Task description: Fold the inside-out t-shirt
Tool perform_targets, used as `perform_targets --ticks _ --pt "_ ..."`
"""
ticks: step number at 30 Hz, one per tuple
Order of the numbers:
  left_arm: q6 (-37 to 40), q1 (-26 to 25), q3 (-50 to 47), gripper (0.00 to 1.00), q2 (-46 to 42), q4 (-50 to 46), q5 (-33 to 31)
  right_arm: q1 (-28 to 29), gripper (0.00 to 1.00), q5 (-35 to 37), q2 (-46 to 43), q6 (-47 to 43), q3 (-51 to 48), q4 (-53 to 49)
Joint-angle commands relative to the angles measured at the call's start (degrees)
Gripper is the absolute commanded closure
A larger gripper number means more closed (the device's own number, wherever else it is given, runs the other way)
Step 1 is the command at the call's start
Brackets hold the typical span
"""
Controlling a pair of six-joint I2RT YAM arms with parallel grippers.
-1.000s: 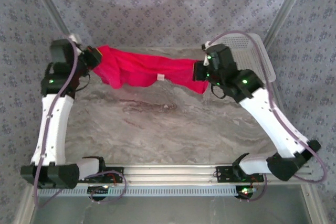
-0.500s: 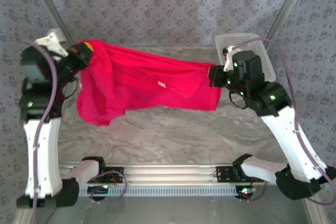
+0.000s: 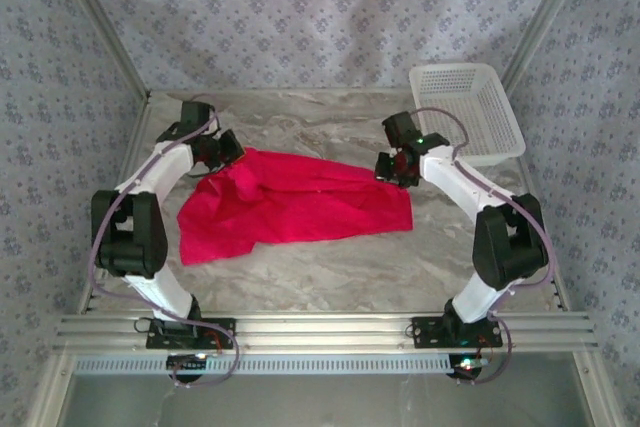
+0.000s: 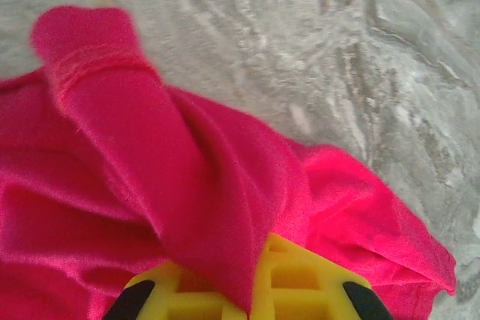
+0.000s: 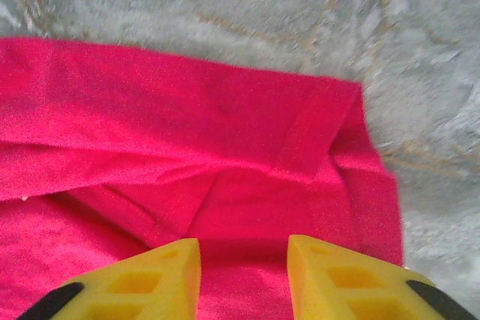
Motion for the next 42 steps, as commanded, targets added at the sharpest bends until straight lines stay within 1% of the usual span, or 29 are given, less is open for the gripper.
perform_targets --ticks 1,4,11,12,14,19,23,24,25,28,31,35,39,42 --pt "-0.78 -0.65 0.4 1.0 -0.29 5.17 0.89 5.9 0.6 3.14 -0.31 2.43 -2.39 1.62" --pt "-1.01 -0.56 -0.06 1.0 -0.11 5.52 0.65 8.61 0.6 3.86 2.01 3.34 -3.19 3.3" --pt "-0.42 -0.55 0.48 1.0 -0.47 3.97 0.2 9.37 0.65 2.99 8.88 3.84 -1.23 4.03" --pt "-0.28 -0.6 0.64 1.0 -0.55 3.72 0.1 9.43 0.66 2.93 9.76 3.84 -0.96 5.44" --pt "-0.19 -0.56 0.59 1.0 -0.8 3.47 -0.1 9.38 0.66 3.04 11.03 3.94 -0.82 5.64" --pt "-0.13 -0.55 0.4 1.0 -1.17 3.28 -0.23 9.31 0.61 3.84 13.3 3.55 -0.3 7.36" --pt "-0.13 -0.55 0.64 1.0 -1.17 3.14 0.07 8.94 0.61 4.4 15.21 3.4 1.18 8.14" --pt "-0.07 -0.63 0.68 1.0 -1.21 3.07 0.11 8.89 0.63 4.49 15.5 3.4 1.55 8.16" --pt "-0.05 -0.55 0.67 1.0 -1.26 2.97 0.09 8.88 0.67 4.52 15.82 3.4 2.01 8.0" --pt "0.05 -0.55 0.83 1.0 -1.43 2.67 0.2 9.0 0.86 4.74 15.79 3.31 3.26 6.83" --pt "0.22 -0.57 1.26 1.0 -1.91 2.09 0.08 9.32 1.0 5.6 14.96 3.12 4.54 4.99" --pt "0.75 -0.59 2.13 1.0 -2.64 0.89 -0.29 9.56 1.0 6.79 12.12 2.74 4.98 2.27" --pt "1.0 -0.56 2.54 1.0 -2.93 0.16 -0.46 9.22 1.0 7.35 9.77 1.96 3.46 1.69" --pt "0.75 -0.55 2.01 1.0 -2.84 0.6 -0.03 9.19 0.87 7.52 9.62 1.81 0.52 3.9"
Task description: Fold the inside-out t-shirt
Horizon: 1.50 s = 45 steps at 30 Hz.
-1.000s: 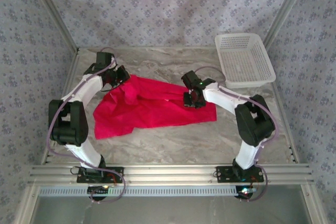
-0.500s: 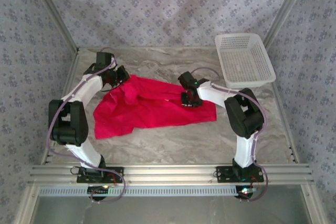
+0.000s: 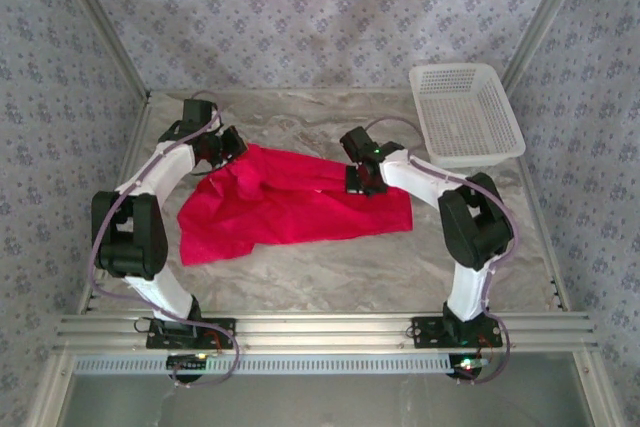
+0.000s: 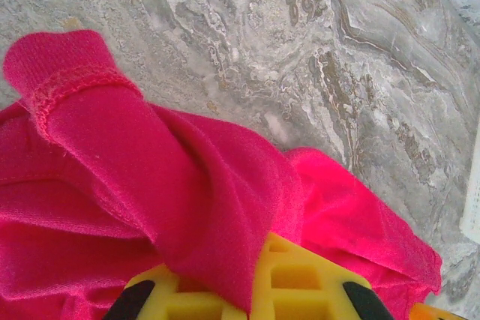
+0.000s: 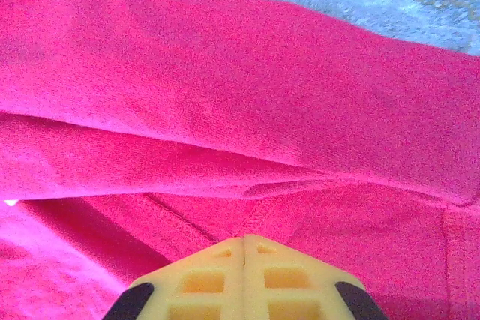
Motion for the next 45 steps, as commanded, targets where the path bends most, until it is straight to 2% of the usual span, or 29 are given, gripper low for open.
perform_targets --ticks 1,7,14,19,21,23,27,31,34,40,45 --pt "0.77 0.18 1.47 1.0 -2.4 -0.56 0.17 0.03 0.81 1.37 -1.24 -0.79 -3.25 -0.67" --pt "0.63 0.1 1.18 1.0 -2.14 -0.15 0.77 -0.08 0.65 1.17 -0.3 0.3 -6.09 3.98" --pt "0.71 0.08 1.39 1.0 -2.31 -0.33 0.74 -0.43 0.63 0.52 2.47 0.79 -5.24 5.38" --pt "0.98 0.06 1.3 1.0 -2.31 -0.51 0.71 -0.46 0.56 0.07 3.75 1.38 -5.61 6.55" --pt "0.98 0.06 1.37 1.0 -2.31 -0.51 0.7 -0.41 0.57 0.2 4.27 1.44 -5.51 6.75" --pt "0.9 0.08 1.38 1.0 -2.23 -0.41 0.8 -0.46 0.62 0.55 4.69 1.52 -5.16 6.83" --pt "1.08 0.08 1.68 1.0 -2.22 -0.63 0.88 -0.34 0.84 1.09 5.01 1.69 -4.11 6.1" --pt "1.29 0.1 1.9 1.0 -2.23 -1.07 0.76 -0.22 0.98 1.6 4.84 1.33 -2.95 4.39" --pt "1.5 0.1 2.18 1.0 -2.23 -1.43 0.7 0.14 0.98 2.36 4.33 0.7 -0.93 1.3" --pt "1.64 0.06 2.48 1.0 -1.96 -1.65 0.92 0.32 0.83 1.97 3.73 0.61 0.83 -2.29" --pt "1.62 0.02 2.35 1.0 -1.88 -1.65 1.22 -0.21 0.82 0.95 5.72 0.44 1.32 -2.05"
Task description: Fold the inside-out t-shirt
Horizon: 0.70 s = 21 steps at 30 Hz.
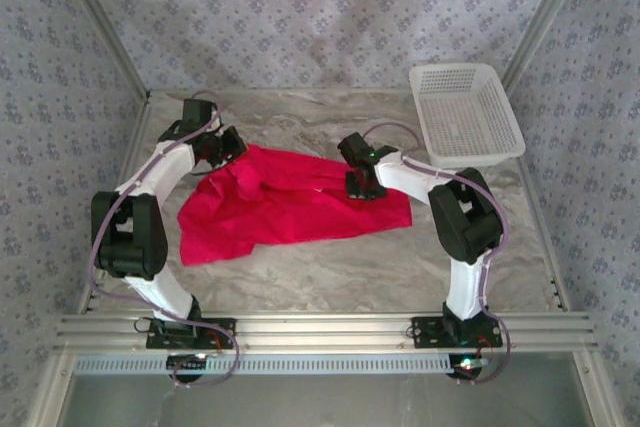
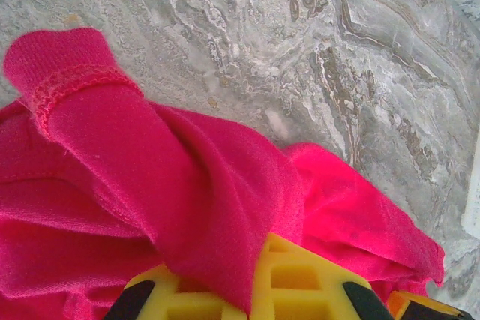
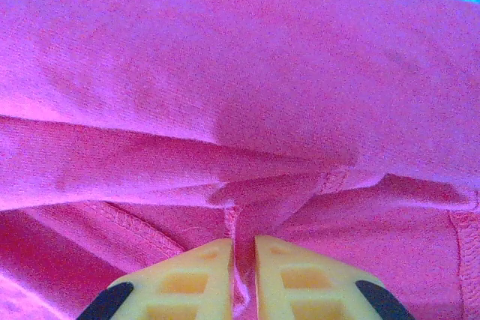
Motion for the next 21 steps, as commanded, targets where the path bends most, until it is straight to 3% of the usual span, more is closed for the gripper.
perform_targets --ticks 1,5,8,12,21 --pt "1.21 -0.01 2.08 1.0 -1.85 -0.75 0.88 -0.33 0.82 -0.23 2.06 -0.44 1.75 -2.39" --pt "1.35 -0.03 2.16 1.0 -1.81 -1.0 0.86 -0.33 0.84 -0.6 3.0 -0.27 1.89 -1.79" --pt "1.52 0.02 2.24 1.0 -1.89 -1.16 0.84 -0.28 1.0 -0.45 3.17 -0.23 2.31 -2.05" --pt "1.99 0.19 3.07 1.0 -1.96 -2.61 0.2 0.19 1.0 0.38 -0.72 0.01 3.88 -4.5" --pt "1.49 3.76 14.51 1.0 -5.32 -8.58 1.52 -0.86 1.0 4.66 -19.88 -5.03 15.17 -10.04"
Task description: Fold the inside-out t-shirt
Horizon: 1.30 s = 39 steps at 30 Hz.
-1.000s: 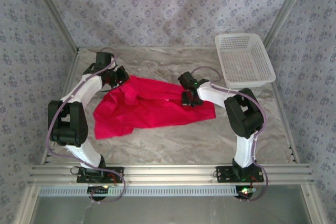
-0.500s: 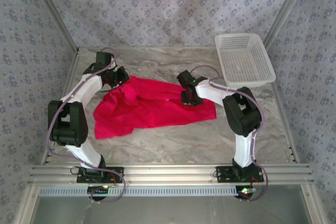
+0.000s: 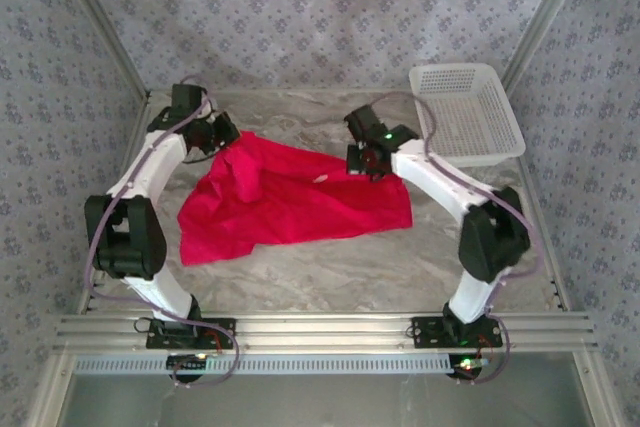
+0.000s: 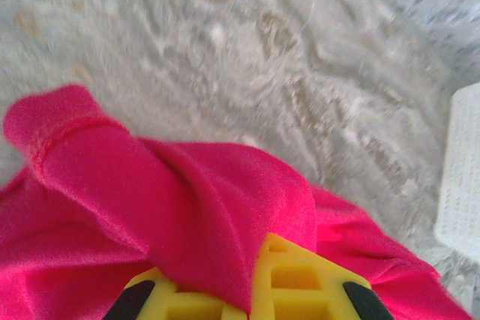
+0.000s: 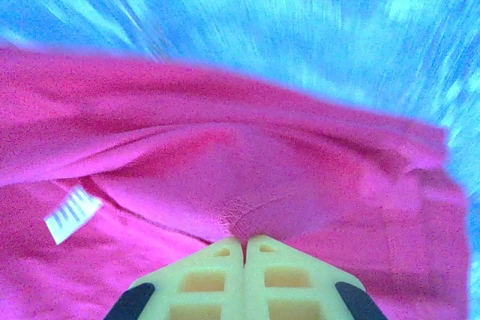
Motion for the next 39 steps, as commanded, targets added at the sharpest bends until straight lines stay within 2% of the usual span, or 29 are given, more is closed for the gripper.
perform_targets --ticks 1,6,12,18,21,25,28,33,34,35,36,37,38,39 --pt "0.51 1.59 6.4 1.0 -5.67 -2.75 1.06 -0.92 1.0 2.36 -8.51 -2.69 5.34 -2.53" --pt "-1.26 4.46 11.64 1.0 -11.05 -3.89 2.79 -1.18 1.0 1.28 -16.17 -4.58 11.14 -1.14" --pt "-3.6 8.51 17.23 1.0 -20.87 -5.13 4.5 0.02 1.0 -4.03 -25.64 -4.88 15.65 -0.76" --pt "-3.69 9.73 23.57 1.0 -29.13 -6.58 4.08 3.31 1.0 -7.66 -33.47 -3.31 15.15 -0.35" --pt "-2.93 9.66 26.92 1.0 -29.45 -7.98 4.54 3.41 1.0 -6.06 -35.95 -2.69 12.89 0.29" --pt "-2.62 9.62 26.81 1.0 -24.97 -7.79 5.78 1.51 1.0 -3.98 -35.01 -3.32 9.25 -0.48" --pt "-1.82 8.42 24.77 1.0 -17.76 -6.44 6.75 -3.27 1.0 -4.87 -31.48 -1.63 5.26 0.69" --pt "2.77 3.76 28.38 1.0 3.34 -7.56 3.07 -11.11 1.0 -7.64 -21.85 3.01 -4.63 7.61" --pt "3.42 3.39 31.29 0.89 7.9 -8.25 1.39 -12.24 1.0 -7.52 -19.52 3.58 -5.65 8.59" --pt "4.18 3.17 36.04 0.61 13.51 -11.76 -0.48 -13.52 1.0 -7.54 -16.22 4.42 -6.36 9.32" --pt "5.02 3.05 41.79 0.39 18.67 -14.89 -2.82 -14.69 1.0 -7.45 -12.87 4.75 -6.43 9.76" --pt "5.58 2.96 46.91 0.24 22.58 -17.64 -5.2 -15.31 1.0 -7.12 -10.04 4.87 -6.22 10.0" --pt "6.02 2.9 52.06 0.13 26.34 -20.42 -7.39 -16.07 1.0 -7.46 -6.79 4.88 -5.79 10.39" --pt "6.29 2.86 56.28 0.12 29.01 -22.27 -7.93 -16.61 1.0 -7.21 -3.36 4.88 -4.55 9.82"
